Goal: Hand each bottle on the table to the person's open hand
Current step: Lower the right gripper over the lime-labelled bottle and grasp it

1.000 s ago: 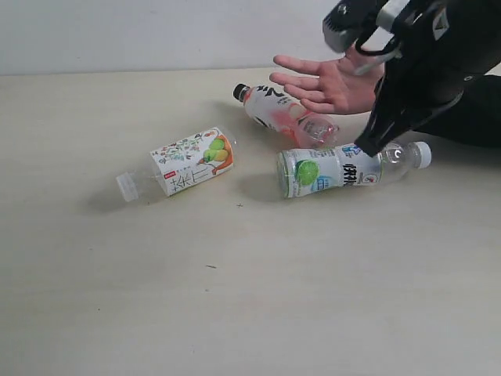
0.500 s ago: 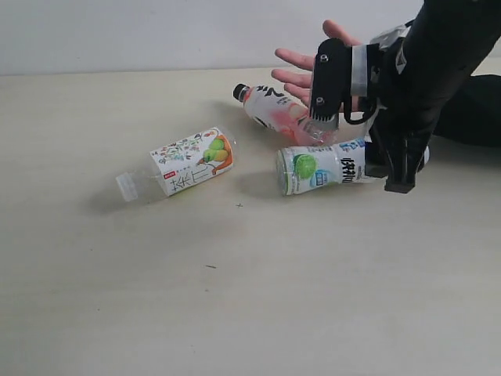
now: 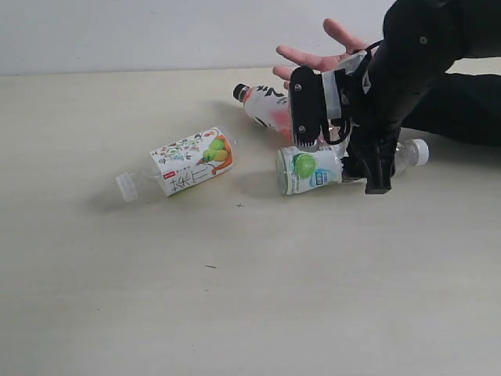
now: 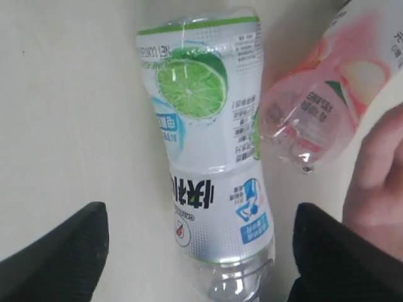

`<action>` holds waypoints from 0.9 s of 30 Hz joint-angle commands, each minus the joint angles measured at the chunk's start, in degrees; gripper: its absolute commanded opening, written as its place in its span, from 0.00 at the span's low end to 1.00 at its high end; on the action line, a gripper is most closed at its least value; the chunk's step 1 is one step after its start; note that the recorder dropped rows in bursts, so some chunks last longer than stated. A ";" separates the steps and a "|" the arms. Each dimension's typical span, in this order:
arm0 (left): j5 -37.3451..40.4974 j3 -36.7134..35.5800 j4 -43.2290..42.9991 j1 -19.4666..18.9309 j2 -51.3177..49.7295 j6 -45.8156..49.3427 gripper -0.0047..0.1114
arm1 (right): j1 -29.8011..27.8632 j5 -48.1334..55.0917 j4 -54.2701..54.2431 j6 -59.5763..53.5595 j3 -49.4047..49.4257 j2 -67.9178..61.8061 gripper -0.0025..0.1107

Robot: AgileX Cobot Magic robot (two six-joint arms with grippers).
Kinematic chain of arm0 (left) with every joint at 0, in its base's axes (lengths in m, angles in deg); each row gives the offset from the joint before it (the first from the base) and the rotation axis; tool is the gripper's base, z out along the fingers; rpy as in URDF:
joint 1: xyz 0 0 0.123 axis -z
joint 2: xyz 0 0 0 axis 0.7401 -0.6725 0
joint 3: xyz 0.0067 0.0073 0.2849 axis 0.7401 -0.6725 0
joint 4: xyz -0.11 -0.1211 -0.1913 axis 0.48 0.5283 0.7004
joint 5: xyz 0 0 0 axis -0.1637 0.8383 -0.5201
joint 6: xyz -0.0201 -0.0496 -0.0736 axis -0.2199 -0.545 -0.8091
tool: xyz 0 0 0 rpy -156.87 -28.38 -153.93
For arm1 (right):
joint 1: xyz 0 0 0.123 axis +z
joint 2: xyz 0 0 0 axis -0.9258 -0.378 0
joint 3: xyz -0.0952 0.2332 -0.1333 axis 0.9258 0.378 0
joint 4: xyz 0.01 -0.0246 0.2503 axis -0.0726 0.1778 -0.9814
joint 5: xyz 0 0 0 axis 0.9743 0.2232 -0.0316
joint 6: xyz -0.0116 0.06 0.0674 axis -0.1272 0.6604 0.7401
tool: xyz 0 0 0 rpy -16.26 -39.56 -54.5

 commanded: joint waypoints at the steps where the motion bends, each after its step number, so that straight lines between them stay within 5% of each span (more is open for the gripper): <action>1: -0.42 -0.18 -0.28 -0.14 0.27 -0.23 0.06 | 0.03 -2.01 0.42 -2.63 -0.31 -2.16 0.70; 27: -0.42 -0.18 -0.28 -0.14 0.27 -0.23 0.06 | 0.03 -9.98 3.04 -1.51 -0.31 -11.32 0.69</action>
